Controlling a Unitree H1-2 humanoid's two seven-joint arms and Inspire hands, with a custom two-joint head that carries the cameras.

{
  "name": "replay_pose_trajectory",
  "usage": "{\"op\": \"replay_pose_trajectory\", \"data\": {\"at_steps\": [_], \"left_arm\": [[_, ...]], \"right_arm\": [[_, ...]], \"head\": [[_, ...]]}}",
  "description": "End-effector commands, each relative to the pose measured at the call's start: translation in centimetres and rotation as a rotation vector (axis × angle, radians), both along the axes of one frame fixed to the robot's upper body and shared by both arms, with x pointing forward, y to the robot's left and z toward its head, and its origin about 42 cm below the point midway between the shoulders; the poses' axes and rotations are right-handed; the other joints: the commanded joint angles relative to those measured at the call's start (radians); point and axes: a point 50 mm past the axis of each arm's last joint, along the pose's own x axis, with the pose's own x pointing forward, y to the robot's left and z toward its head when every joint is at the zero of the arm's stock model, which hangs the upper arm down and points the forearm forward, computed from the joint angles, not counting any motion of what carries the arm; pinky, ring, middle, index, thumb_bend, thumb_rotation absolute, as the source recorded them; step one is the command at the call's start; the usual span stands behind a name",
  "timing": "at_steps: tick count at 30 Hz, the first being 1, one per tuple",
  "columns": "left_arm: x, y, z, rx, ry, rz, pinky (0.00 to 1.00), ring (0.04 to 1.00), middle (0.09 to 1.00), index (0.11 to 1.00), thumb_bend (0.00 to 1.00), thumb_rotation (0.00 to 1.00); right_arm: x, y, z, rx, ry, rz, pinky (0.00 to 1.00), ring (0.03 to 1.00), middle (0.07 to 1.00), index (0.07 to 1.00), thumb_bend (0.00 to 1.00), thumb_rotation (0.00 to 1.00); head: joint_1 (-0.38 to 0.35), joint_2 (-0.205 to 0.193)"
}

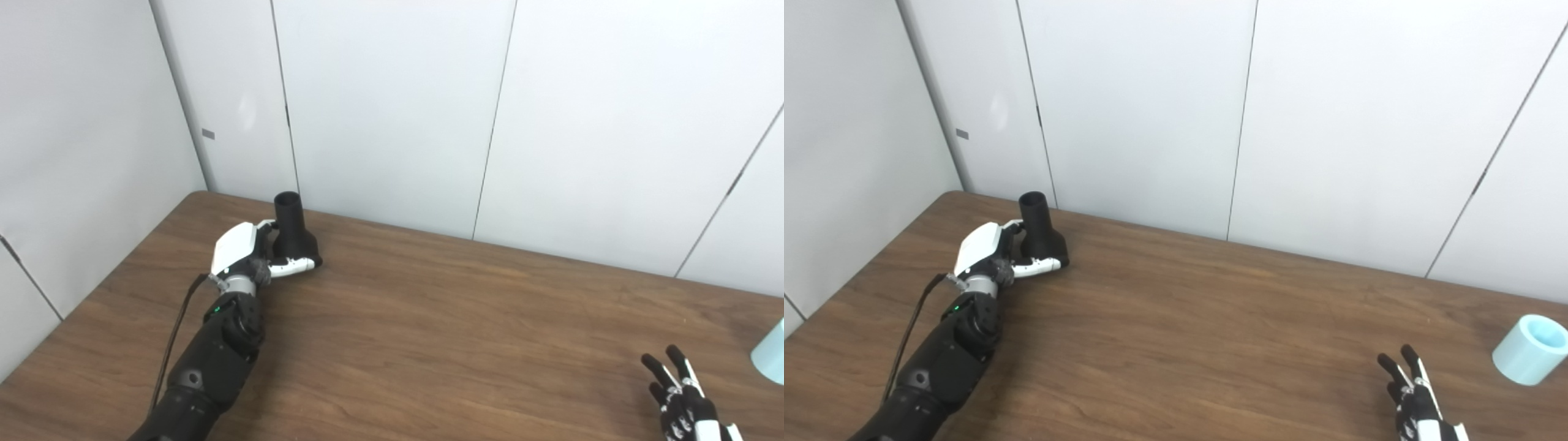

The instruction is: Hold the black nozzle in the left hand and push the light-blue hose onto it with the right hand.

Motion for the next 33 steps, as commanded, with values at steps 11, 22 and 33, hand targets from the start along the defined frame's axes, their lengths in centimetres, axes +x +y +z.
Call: {"op": "replay_pose_trajectory", "data": {"at_steps": [11,22,33], "left_arm": [[2.7,-0.8,2.3,0.006,-0.057,0.045,1.00,0.919,0.859,0.817,0.89,0.47],[2.5,-0.9,2.0,0.022,-0.040,0.032,1.00,0.900,0.844,0.821,0.86,0.44],[2.7,-0.8,1.4,0.052,-0.027,0.025,0.94,0.882,0.820,0.759,0.87,0.33]], "right_arm": [[-3.3,0.0,-3.3,0.053,0.161,-0.015,0.96,0.941,0.893,0.945,0.64,1.00],[-3.4,-0.2,-3.1,0.061,0.159,-0.007,0.99,0.944,0.880,0.939,0.63,1.00],[-3.5,-0.1,-2.8,0.079,0.162,0.013,1.00,0.944,0.857,0.954,0.65,1.00]], "head": [[0.003,0.014],[0.008,0.022],[0.004,0.030]]}}
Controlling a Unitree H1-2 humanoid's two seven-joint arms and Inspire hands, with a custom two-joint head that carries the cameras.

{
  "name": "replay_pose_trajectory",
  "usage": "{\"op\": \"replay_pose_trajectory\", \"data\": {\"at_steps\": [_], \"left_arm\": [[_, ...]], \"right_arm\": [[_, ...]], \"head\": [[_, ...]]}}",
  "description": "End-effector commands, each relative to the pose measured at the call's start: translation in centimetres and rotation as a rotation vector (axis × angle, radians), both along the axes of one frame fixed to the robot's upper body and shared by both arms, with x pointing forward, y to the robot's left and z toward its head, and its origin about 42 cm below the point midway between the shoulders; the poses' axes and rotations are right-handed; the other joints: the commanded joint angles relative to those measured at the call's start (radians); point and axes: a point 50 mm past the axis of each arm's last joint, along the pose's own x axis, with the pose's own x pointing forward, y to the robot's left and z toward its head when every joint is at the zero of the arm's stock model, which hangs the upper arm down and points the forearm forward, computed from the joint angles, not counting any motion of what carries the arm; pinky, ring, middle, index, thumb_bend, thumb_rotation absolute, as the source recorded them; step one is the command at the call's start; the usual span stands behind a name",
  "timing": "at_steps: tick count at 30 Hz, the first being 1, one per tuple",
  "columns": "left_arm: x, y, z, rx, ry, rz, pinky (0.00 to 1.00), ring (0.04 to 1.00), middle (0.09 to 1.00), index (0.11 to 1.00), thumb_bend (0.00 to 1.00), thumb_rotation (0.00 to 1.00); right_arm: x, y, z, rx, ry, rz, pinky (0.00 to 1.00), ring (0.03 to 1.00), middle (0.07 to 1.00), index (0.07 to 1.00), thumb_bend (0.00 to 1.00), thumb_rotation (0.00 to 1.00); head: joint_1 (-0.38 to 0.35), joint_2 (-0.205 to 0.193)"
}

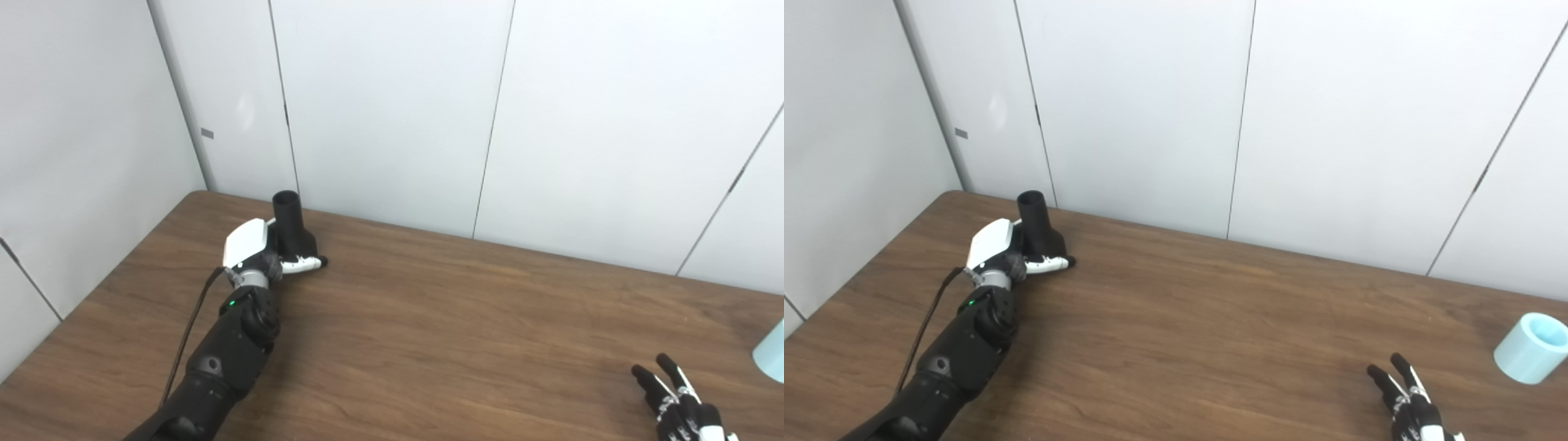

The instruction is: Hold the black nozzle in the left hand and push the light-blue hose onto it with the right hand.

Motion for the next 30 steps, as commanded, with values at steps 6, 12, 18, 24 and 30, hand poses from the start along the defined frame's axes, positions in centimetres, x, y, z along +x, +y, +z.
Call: {"op": "replay_pose_trajectory", "data": {"at_steps": [6,12,18,24,30], "left_arm": [[1.16,0.24,1.50,0.006,-0.053,-0.045,0.64,0.685,0.687,0.678,0.84,0.21],[0.91,0.26,1.25,-0.111,-0.098,-0.035,0.53,0.516,0.515,0.499,0.54,0.00],[0.87,0.24,0.90,-0.141,-0.111,-0.039,0.48,0.447,0.501,0.481,0.50,0.00],[1.21,0.36,1.34,-0.136,-0.121,-0.054,0.36,0.455,0.490,0.471,0.48,0.00],[1.19,0.29,1.80,-0.123,-0.137,-0.084,0.34,0.449,0.487,0.480,0.48,0.00]], "right_arm": [[-2.49,-0.15,-2.87,0.017,0.113,-0.006,1.00,0.933,0.848,0.938,0.64,1.00],[-2.56,-0.10,-2.66,0.008,0.105,0.002,1.00,0.916,0.815,0.929,0.62,1.00],[-2.57,-0.07,-2.58,0.012,0.104,0.003,1.00,0.920,0.813,0.926,0.61,1.00],[-2.50,-0.05,-2.53,0.019,0.105,0.006,1.00,0.922,0.816,0.931,0.59,1.00],[-2.43,0.16,-2.50,0.007,0.101,0.007,1.00,0.907,0.800,0.920,0.61,1.00]], "head": [[0.002,0.001],[0.002,0.003],[0.002,0.005],[0.006,0.007],[-0.004,0.010]]}}
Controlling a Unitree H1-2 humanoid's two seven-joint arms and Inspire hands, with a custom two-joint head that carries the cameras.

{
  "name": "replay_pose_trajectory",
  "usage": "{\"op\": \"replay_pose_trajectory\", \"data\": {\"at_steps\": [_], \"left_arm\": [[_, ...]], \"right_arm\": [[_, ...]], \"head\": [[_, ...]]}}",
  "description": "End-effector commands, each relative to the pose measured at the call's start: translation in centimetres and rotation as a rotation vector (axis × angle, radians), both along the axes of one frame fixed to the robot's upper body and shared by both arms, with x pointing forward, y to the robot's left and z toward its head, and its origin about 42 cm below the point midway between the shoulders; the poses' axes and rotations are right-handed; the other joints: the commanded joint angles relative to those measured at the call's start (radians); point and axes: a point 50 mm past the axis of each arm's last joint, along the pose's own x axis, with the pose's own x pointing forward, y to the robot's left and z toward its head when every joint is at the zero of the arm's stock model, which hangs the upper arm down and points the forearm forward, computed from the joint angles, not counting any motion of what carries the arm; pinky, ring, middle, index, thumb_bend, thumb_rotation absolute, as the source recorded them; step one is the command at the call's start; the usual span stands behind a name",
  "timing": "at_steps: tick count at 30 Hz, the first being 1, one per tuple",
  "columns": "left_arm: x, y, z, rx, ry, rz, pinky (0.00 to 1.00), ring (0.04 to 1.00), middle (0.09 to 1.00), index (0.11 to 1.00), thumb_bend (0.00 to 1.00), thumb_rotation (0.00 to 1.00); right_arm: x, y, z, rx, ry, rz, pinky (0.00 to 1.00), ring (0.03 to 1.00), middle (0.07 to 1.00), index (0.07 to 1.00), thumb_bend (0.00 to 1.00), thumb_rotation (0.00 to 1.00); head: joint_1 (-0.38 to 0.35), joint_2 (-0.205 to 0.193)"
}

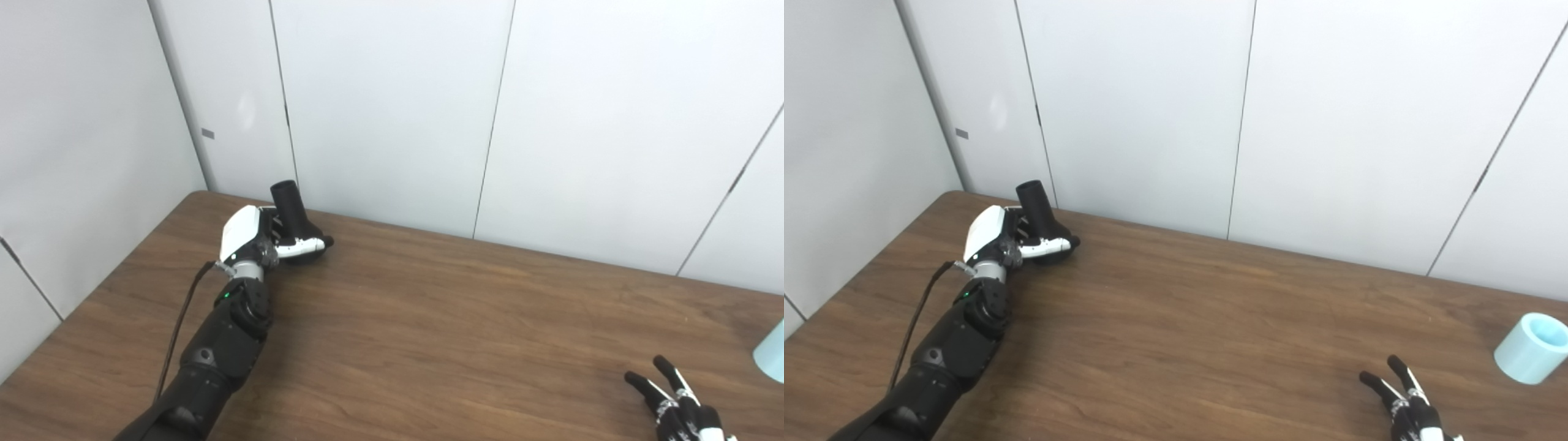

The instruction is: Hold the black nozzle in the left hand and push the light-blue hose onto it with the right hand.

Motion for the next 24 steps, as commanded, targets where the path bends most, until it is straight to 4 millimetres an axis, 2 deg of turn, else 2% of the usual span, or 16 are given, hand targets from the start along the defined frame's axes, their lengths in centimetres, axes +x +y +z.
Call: {"op": "replay_pose_trajectory", "data": {"at_steps": [1,11,13,17,22,24], "left_arm": [[0.5,-0.7,0.9,-0.006,-0.024,-0.049,0.35,0.451,0.486,0.480,0.48,0.00],[-1.5,-3.2,1.6,0.051,-0.076,-0.116,0.35,0.434,0.485,0.501,0.48,0.00],[-2.0,-3.9,1.7,0.076,-0.095,-0.129,0.35,0.411,0.459,0.509,0.48,0.00],[-3.7,-5.7,1.7,0.100,-0.174,-0.192,0.32,0.398,0.454,0.520,0.47,0.00],[-6.0,-7.8,1.4,0.164,-0.251,-0.277,0.37,0.423,0.470,0.494,0.48,0.00],[-7.2,-9.0,1.3,0.165,-0.278,-0.309,0.34,0.403,0.443,0.506,0.47,0.00]], "right_arm": [[-2.2,0.2,-2.5,0.011,0.101,-0.002,1.00,0.904,0.798,0.919,0.60,1.00],[-2.0,0.6,-2.5,0.002,0.100,-0.008,1.00,0.898,0.794,0.907,0.60,1.00],[-1.9,0.6,-2.6,0.001,0.102,-0.010,1.00,0.899,0.794,0.905,0.60,1.00],[-1.8,0.8,-2.6,0.005,0.096,-0.008,1.00,0.890,0.795,0.905,0.59,1.00],[-1.8,0.8,-2.6,0.000,0.096,-0.009,1.00,0.895,0.794,0.905,0.60,1.00],[-1.8,0.9,-2.6,0.001,0.100,-0.008,0.99,0.892,0.796,0.908,0.62,1.00]], "head": [[-0.005,0.002],[-0.025,0.004],[-0.028,0.004],[-0.038,0.005],[-0.050,0.011],[-0.056,0.014]]}}
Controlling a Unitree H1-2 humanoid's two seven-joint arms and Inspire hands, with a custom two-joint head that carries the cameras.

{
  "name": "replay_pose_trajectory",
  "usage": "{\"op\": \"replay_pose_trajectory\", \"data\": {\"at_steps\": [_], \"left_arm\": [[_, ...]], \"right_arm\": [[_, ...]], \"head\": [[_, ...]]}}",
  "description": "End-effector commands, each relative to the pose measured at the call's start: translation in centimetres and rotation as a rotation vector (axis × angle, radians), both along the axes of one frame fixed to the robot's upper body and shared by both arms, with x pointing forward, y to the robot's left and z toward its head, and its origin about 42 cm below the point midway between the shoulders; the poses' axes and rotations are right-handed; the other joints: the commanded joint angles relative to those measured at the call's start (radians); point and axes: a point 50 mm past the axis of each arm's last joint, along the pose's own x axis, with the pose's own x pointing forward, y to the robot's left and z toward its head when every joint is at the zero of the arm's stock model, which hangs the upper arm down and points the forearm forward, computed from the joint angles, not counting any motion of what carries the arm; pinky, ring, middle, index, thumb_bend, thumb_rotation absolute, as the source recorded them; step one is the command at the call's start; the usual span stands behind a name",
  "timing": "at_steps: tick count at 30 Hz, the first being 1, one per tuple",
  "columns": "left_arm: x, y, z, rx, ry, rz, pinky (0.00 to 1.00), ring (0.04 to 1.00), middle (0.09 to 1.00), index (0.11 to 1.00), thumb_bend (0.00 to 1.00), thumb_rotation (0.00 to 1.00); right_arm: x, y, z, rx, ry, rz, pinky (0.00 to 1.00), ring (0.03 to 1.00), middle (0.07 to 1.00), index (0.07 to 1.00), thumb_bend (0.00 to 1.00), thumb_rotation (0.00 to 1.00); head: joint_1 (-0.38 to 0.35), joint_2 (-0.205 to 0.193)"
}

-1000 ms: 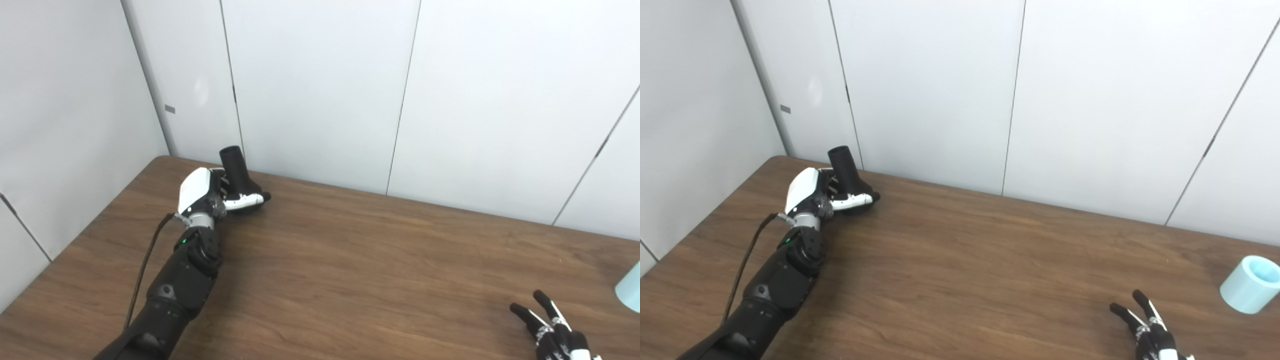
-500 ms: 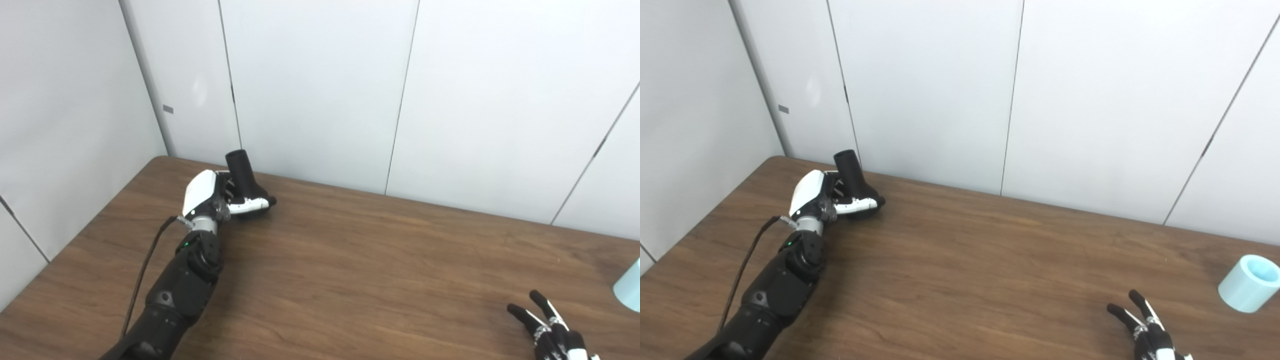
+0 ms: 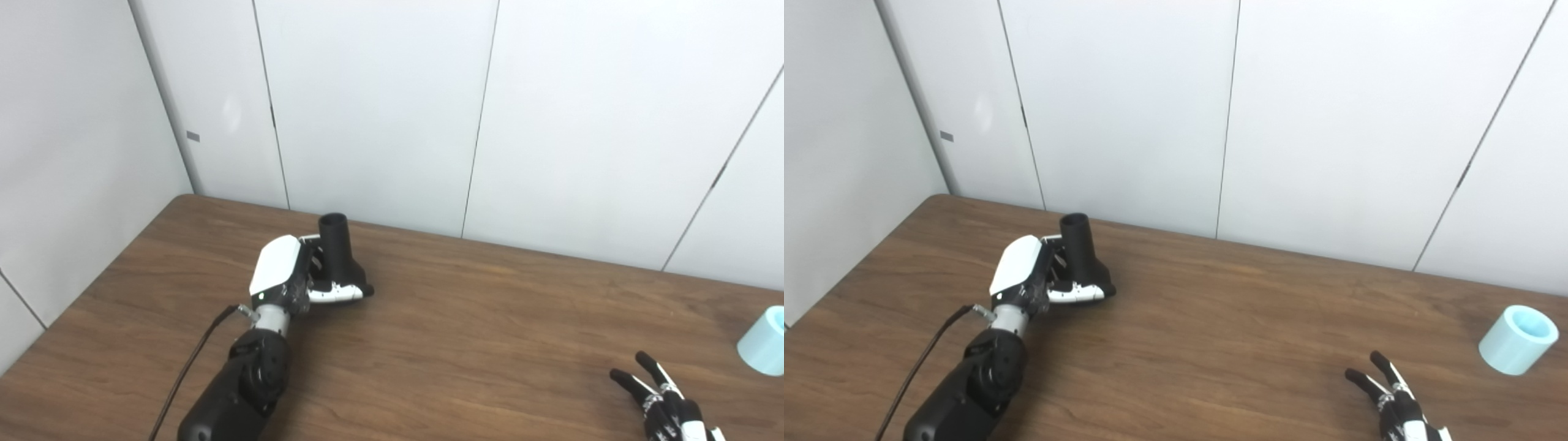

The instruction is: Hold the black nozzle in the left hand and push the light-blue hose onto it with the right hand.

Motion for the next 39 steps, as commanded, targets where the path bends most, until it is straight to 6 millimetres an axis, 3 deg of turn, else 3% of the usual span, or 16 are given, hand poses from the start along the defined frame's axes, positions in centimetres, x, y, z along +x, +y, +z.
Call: {"op": "replay_pose_trajectory", "data": {"at_steps": [1,11,16,29,39], "left_arm": [[-0.2,-1.5,2.5,0.010,-0.133,-0.058,0.34,0.402,0.441,0.505,0.47,0.00],[-4.2,-5.8,1.3,-0.024,-0.178,-0.147,0.34,0.438,0.494,0.480,0.48,0.00],[-5.8,-7.4,0.0,-0.005,-0.178,-0.197,0.36,0.468,0.500,0.470,0.48,0.00],[-8.6,-11.0,-1.8,-0.011,-0.121,-0.287,0.38,0.467,0.478,0.477,0.48,0.00],[-10.2,-12.9,-3.2,-0.013,-0.100,-0.322,0.39,0.475,0.486,0.467,0.48,0.00]], "right_arm": [[-1.9,0.7,-2.6,0.027,0.108,-0.008,0.99,0.888,0.794,0.909,0.62,1.00],[-1.7,1.4,-2.5,0.026,0.111,-0.008,0.97,0.877,0.777,0.906,0.60,1.00],[-1.5,2.0,-2.2,0.026,0.101,-0.017,0.94,0.864,0.773,0.898,0.64,1.00],[-1.1,3.2,-1.6,0.068,0.088,-0.044,0.93,0.841,0.749,0.861,0.63,1.00],[-1.1,3.5,-0.5,0.177,0.098,-0.047,0.92,0.847,0.771,0.846,0.61,1.00]], "head": [[-0.004,0.003],[-0.074,0.034],[-0.123,0.051],[-0.192,0.090],[-0.222,0.090]]}}
